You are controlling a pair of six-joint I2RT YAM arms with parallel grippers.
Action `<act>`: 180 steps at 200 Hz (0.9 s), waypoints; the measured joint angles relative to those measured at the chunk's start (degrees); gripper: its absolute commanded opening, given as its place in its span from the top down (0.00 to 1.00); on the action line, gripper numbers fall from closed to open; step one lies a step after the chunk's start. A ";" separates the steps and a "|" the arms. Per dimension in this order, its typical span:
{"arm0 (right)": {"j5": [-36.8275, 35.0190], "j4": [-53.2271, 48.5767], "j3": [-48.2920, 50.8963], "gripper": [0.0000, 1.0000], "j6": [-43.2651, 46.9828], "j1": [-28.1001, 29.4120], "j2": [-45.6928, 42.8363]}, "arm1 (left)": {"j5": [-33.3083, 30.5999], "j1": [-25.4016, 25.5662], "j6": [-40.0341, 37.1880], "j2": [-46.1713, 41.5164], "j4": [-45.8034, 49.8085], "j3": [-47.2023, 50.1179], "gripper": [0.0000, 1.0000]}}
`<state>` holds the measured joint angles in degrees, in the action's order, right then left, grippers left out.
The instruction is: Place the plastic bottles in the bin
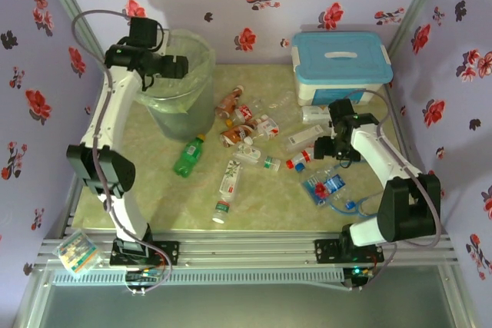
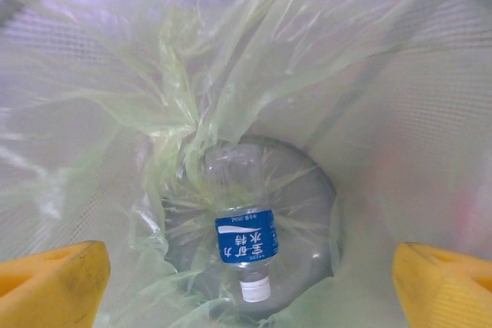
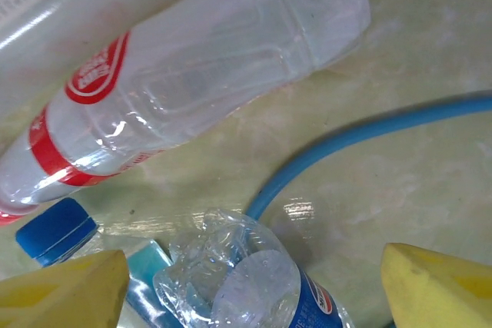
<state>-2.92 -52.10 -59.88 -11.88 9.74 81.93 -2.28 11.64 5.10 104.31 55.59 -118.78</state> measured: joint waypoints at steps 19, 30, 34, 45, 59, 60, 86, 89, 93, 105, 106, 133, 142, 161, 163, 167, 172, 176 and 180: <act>0.76 -0.33 0.00 0.19 -0.22 0.00 0.96 | -0.13 0.50 -0.07 -3.43 0.04 -0.02 0.03; 1.29 -0.48 0.00 0.20 -0.37 0.00 1.86 | -0.13 0.76 -0.17 -5.35 0.04 -0.02 0.03; 1.42 -0.52 0.00 0.21 -0.39 0.00 2.32 | -0.11 0.83 -0.17 -5.92 0.04 -0.02 0.03; 1.66 -0.59 0.00 0.24 -0.59 0.00 3.69 | -0.11 1.03 -0.17 -7.54 0.04 -0.02 0.03; 2.03 -0.72 0.00 0.25 -0.79 0.00 5.27 | -0.09 1.27 -0.17 -9.40 0.02 -0.02 0.03; 2.10 -0.74 0.00 0.25 -0.83 0.00 5.40 | -0.09 1.29 -0.17 -9.55 0.04 -0.02 0.03; 3.21 -1.03 0.00 0.24 -1.29 0.00 6.58 | 0.42 1.70 -0.15 -13.27 -0.46 2.14 0.03; 3.28 -1.03 0.00 0.24 -1.36 0.00 6.58 | 0.55 1.77 -0.15 -13.79 -0.48 2.67 0.03; 3.37 -1.03 0.00 0.23 -1.49 0.00 6.60 | 0.66 1.79 -0.13 -14.43 -0.61 3.30 0.03; 3.37 -1.18 0.00 0.22 -1.92 0.00 6.60 | 0.87 1.95 -0.11 -16.28 -0.94 5.38 0.03; 3.34 -1.18 0.00 0.22 -1.90 0.00 6.60 | 0.87 1.95 -0.13 -16.39 -0.98 5.51 0.03; 3.78 1.18 0.70 0.23 -4.17 -1.57 6.05 | 1.20 1.99 0.31 -19.82 -1.73 9.73 0.03; 4.46 3.37 1.86 0.23 -5.42 -2.78 5.01 | 1.38 1.99 0.48 -20.48 -2.14 10.69 0.03; 6.21 9.29 5.38 0.23 -9.64 -5.66 1.29 | 1.49 2.19 0.76 -21.49 -3.04 12.81 0.03; 6.36 9.86 5.70 0.23 -9.90 -5.86 0.94 | 1.49 2.25 0.81 -21.59 -3.08 13.03 0.03; 6.82 11.76 6.67 0.22 -11.21 -6.62 -0.04 | 1.51 2.29 0.92 -21.75 -3.32 13.49 0.03; 7.45 13.81 7.74 0.22 -12.66 -7.39 -1.01 | 1.64 2.45 0.98 -21.97 -3.63 14.14 0.03; 7.96 15.61 8.70 0.22 -13.68 -7.96 -1.81 | 1.70 2.54 1.14 -22.14 -3.78 14.62 0.03; 8.59 17.66 9.68 0.22 -15.10 -8.63 -2.54 | 1.77 2.67 1.25 -22.32 -4.04 15.15 0.03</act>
<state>5.67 -34.44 -50.19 -26.98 1.10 79.40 -0.51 14.31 6.35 82.00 51.55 -103.63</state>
